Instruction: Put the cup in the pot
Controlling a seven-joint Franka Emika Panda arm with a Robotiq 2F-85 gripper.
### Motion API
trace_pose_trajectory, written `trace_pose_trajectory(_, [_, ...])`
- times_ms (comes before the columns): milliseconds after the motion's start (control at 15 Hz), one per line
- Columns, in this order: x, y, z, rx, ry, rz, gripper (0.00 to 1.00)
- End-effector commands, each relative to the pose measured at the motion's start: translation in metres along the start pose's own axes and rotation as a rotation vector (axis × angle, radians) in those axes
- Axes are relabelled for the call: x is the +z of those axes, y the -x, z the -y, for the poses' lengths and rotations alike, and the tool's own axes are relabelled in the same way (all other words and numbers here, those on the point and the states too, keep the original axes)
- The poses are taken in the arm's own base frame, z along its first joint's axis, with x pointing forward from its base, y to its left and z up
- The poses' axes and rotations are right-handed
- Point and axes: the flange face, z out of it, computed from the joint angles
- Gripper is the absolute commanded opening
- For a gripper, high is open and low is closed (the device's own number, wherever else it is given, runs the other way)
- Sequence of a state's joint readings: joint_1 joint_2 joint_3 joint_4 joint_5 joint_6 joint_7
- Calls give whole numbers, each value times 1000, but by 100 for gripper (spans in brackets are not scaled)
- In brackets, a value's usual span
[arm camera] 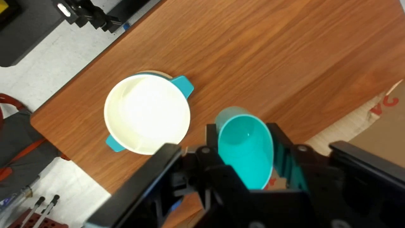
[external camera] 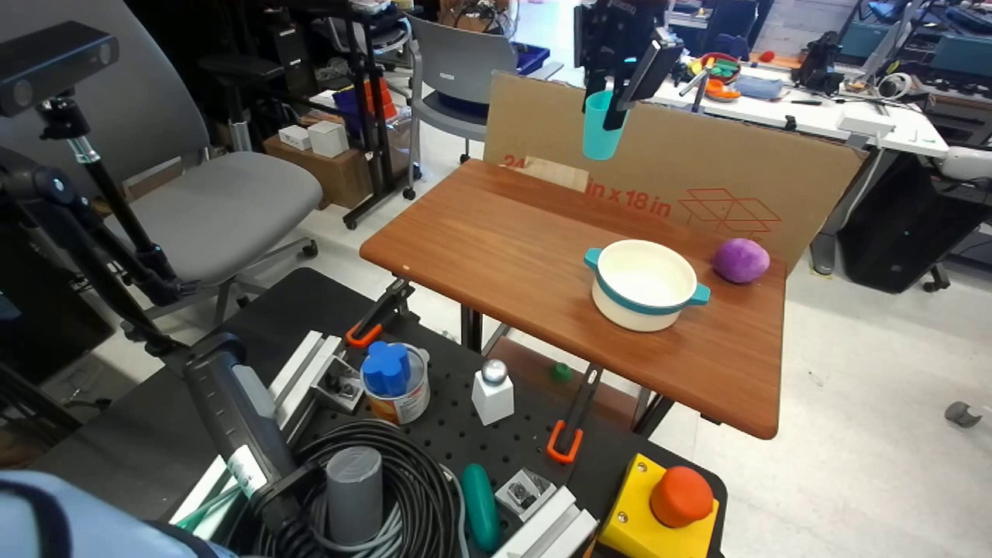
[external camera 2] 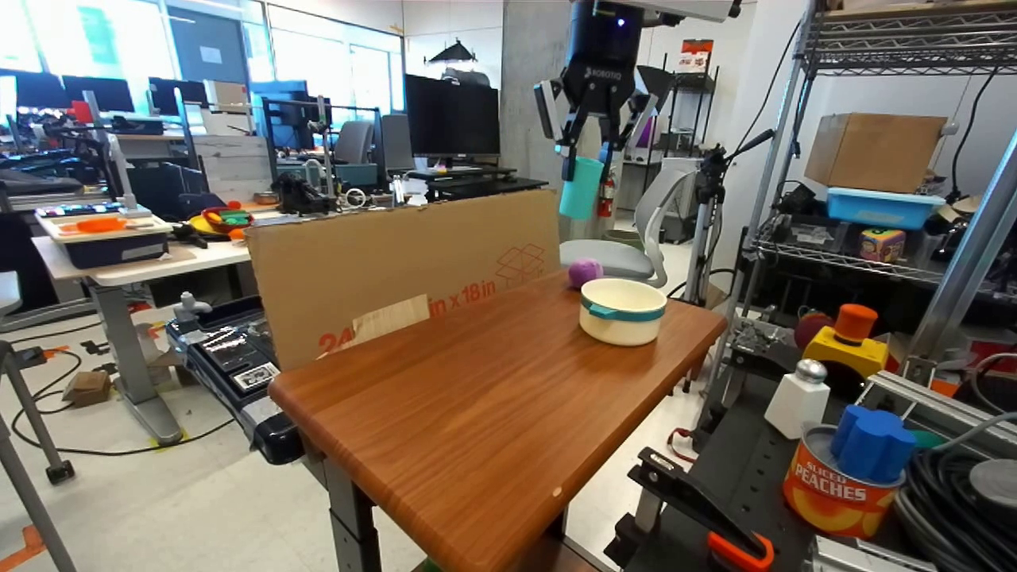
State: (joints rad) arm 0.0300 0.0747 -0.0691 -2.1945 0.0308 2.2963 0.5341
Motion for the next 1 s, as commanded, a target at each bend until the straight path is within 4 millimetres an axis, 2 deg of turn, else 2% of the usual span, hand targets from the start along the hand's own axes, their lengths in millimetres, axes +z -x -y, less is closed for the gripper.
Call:
trace_pose_trajectory(0, [-11,-23,-38,108,-17,25,17])
trace_pose_trajectory(200, [8,-44,-64,186,19,65,17])
trace_pose_trajectory(400, [33,-55,-79,210,49,94,17])
trace_pose_trajectory(600, [55,-69,-82,222,61,101,17])
trace_pose_trajectory(933, [92,-93,-73,215,79,118,17])
